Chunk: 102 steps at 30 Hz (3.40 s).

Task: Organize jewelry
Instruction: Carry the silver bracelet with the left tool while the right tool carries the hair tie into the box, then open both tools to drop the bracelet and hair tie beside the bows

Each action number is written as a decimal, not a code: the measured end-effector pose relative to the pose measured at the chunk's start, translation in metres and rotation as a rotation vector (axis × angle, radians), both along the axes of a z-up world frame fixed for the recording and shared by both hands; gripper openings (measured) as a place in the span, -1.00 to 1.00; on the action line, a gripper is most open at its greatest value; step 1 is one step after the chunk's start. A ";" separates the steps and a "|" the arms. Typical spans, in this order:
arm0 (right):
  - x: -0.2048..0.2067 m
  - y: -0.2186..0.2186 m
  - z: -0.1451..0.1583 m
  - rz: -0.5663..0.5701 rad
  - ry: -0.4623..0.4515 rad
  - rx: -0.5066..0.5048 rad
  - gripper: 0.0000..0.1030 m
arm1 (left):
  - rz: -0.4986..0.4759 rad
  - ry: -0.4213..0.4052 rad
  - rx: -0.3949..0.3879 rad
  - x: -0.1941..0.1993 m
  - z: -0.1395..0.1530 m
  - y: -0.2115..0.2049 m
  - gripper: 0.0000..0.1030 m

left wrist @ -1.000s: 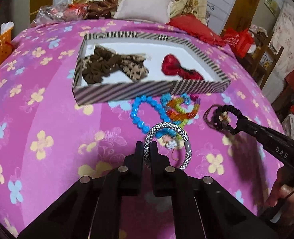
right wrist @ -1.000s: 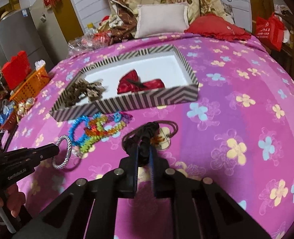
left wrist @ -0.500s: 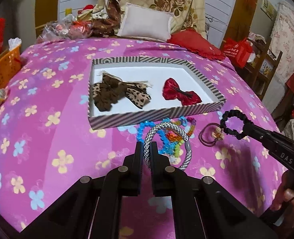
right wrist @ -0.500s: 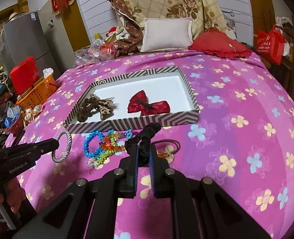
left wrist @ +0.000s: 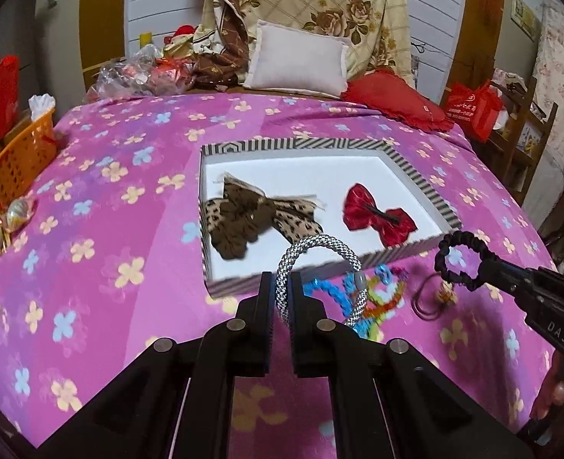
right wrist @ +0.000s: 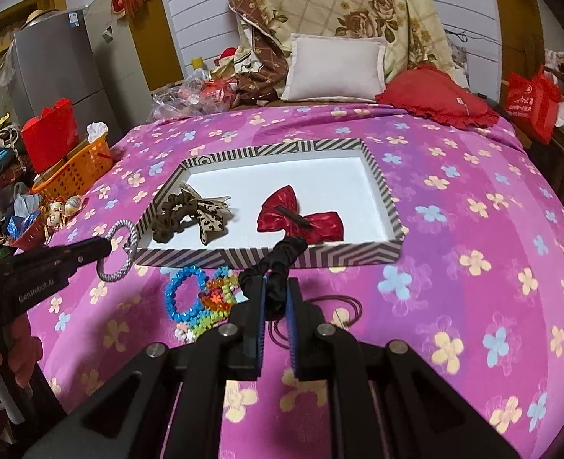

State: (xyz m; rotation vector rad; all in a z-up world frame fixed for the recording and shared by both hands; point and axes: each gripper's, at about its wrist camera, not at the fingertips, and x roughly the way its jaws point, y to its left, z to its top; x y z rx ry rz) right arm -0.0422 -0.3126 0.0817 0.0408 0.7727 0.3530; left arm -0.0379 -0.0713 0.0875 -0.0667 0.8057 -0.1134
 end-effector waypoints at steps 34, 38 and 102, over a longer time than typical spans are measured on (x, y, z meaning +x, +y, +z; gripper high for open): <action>0.118 0.047 -0.033 0.064 0.103 0.027 -0.81 | 0.075 0.058 0.058 0.096 -0.031 0.010 -1.00; 0.124 0.052 -0.046 0.071 0.136 0.024 -0.81 | 0.077 0.070 0.065 0.097 -0.037 0.011 -1.00; -0.003 0.023 -0.018 0.009 0.078 0.003 0.30 | 0.076 0.010 0.043 -0.014 -0.014 -0.009 -0.50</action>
